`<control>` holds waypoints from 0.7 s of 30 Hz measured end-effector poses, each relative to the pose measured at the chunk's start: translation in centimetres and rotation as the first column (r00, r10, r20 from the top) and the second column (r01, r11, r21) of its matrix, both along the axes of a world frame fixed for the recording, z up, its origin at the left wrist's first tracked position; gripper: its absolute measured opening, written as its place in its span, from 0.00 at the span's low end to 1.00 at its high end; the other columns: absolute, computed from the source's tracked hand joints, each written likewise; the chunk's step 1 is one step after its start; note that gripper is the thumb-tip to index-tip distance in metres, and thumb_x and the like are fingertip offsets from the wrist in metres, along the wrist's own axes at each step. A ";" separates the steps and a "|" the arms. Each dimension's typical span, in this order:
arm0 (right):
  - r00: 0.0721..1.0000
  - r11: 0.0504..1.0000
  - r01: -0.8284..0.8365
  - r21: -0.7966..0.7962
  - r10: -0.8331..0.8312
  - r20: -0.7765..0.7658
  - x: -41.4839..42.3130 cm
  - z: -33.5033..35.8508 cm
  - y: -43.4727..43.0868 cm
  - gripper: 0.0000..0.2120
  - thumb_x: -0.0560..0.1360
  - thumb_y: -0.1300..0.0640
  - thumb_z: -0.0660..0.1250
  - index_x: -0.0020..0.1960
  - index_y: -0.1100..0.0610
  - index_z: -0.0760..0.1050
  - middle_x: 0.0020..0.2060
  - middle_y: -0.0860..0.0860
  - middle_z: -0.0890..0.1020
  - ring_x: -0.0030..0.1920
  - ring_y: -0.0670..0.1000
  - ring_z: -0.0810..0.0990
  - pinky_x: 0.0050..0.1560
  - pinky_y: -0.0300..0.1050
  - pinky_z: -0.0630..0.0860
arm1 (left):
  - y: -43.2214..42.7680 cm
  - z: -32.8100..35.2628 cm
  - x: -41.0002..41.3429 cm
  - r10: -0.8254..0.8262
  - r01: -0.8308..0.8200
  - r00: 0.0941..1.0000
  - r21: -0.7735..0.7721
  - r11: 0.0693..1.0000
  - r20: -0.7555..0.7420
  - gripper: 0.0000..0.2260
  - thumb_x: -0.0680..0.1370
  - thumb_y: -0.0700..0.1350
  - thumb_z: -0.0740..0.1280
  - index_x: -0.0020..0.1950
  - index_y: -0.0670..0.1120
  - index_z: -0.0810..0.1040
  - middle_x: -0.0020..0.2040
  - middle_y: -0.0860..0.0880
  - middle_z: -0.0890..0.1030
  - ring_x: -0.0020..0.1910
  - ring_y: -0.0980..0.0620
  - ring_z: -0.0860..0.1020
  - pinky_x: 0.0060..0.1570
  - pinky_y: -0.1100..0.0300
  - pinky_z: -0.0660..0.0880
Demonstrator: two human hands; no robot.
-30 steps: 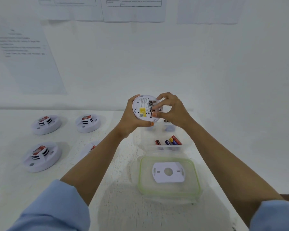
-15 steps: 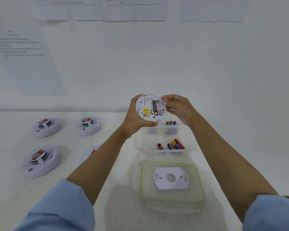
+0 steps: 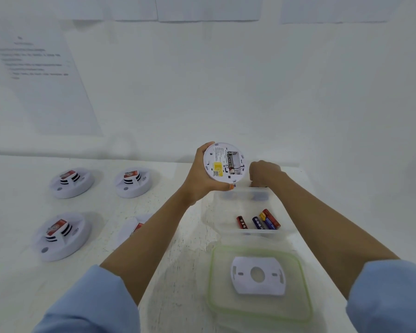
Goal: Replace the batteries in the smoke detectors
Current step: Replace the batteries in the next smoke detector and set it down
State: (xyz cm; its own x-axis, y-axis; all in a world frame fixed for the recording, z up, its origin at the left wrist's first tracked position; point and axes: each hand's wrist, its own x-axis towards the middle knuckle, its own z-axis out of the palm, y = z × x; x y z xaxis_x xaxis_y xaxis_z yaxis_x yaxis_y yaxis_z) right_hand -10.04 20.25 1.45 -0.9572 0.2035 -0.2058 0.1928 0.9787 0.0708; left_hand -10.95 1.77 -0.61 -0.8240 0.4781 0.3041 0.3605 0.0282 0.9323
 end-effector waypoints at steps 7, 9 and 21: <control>0.971 0.906 -0.043 -0.421 -0.062 -0.232 -0.1 -0.5 0.9 0.11 0.65 0.65 0.72 0.44 0.57 0.74 0.50 0.55 0.80 0.41 0.52 0.76 0.40 0.41 0.71 | 0.0 -0.1 0.0 0.000 0.000 1.000 -0.012 1.000 -0.022 0.45 0.56 0.38 0.77 0.68 0.47 0.59 0.64 0.52 0.67 0.60 0.63 0.70 0.56 0.67 0.74; 0.910 0.769 -0.101 -0.631 -0.185 -0.371 0.7 0.2 1.1 0.12 0.65 0.66 0.74 0.45 0.59 0.75 0.45 0.56 0.82 0.36 0.48 0.77 0.36 0.36 0.71 | -0.2 0.0 0.2 0.004 -0.004 1.000 -0.007 1.000 -0.010 0.45 0.56 0.38 0.78 0.68 0.47 0.59 0.63 0.53 0.67 0.59 0.66 0.70 0.55 0.67 0.74; 0.708 0.566 -0.437 -0.699 -0.263 -0.656 4.9 4.8 -2.0 0.12 0.65 0.63 0.76 0.46 0.62 0.77 0.35 0.48 0.80 0.27 0.39 0.75 0.37 0.32 0.75 | -0.5 0.9 1.9 -0.007 0.007 1.000 0.043 0.999 -0.012 0.45 0.57 0.31 0.77 0.69 0.44 0.58 0.59 0.56 0.68 0.56 0.67 0.72 0.49 0.70 0.75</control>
